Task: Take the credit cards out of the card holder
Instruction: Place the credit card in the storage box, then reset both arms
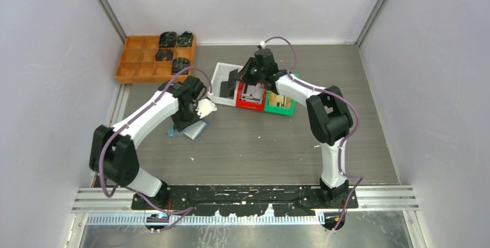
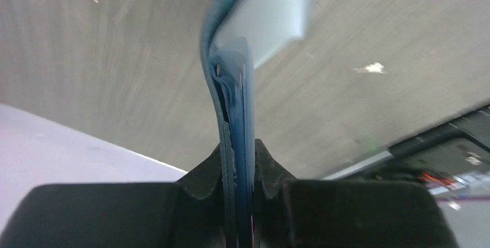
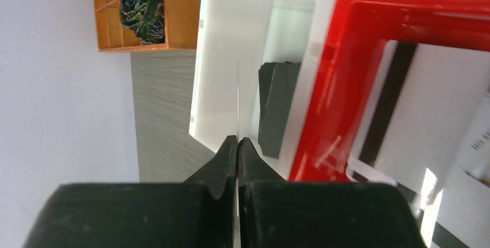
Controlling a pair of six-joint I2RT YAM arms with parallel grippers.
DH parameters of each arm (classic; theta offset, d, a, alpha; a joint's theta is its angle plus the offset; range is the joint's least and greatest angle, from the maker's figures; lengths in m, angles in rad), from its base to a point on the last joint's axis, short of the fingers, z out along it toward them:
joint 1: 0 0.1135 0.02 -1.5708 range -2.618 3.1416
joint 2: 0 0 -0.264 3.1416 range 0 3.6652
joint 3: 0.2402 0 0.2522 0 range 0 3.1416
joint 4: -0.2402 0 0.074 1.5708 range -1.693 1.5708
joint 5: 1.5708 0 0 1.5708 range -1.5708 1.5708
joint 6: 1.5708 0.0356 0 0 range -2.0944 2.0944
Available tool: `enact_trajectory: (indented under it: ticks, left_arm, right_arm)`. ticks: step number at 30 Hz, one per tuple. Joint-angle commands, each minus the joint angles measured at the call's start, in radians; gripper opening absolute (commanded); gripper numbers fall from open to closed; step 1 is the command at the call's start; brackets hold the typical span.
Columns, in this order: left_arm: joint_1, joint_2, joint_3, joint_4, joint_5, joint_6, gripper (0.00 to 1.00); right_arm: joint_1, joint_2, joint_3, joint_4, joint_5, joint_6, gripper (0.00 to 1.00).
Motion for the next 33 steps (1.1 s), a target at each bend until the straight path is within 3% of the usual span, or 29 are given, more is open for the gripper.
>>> enact_trajectory:
  ticks: [1,10,12,20,24,28,31,33]
  left_arm:
    - [-0.087,0.100,-0.011,0.193,-0.323,0.042,0.00]
    - [-0.195,0.193,0.005,0.243,-0.287,-0.124,0.41]
    - [-0.213,0.190,0.010,0.240,-0.267,-0.164,0.55]
    - [-0.229,0.156,0.039,0.113,0.103,-0.310,0.58]
    - [-0.210,0.100,0.042,0.071,0.302,-0.313,0.58]
    - [-0.102,0.025,0.087,0.056,0.426,-0.304,0.59]
    - [0.023,-0.020,0.153,0.041,0.464,-0.277,0.66]
    - [0.121,-0.047,0.216,0.018,0.494,-0.240,0.67]
  right_arm:
    - [0.034,0.064,0.131,0.006,0.061,-0.014,0.05]
    - [0.029,0.059,0.153,-0.044,0.103,-0.070,0.40]
    - [0.020,0.030,0.130,-0.048,0.108,-0.082,0.43]
    - [-0.024,-0.166,-0.021,-0.038,0.107,-0.101,0.46]
    - [-0.034,-0.299,-0.120,-0.070,0.126,-0.151,0.57]
    - [-0.039,-0.470,-0.270,-0.112,0.208,-0.211,0.72]
    - [-0.044,-0.618,-0.389,-0.135,0.301,-0.238,0.89]
    - [-0.056,-0.715,-0.457,-0.166,0.351,-0.251,0.93]
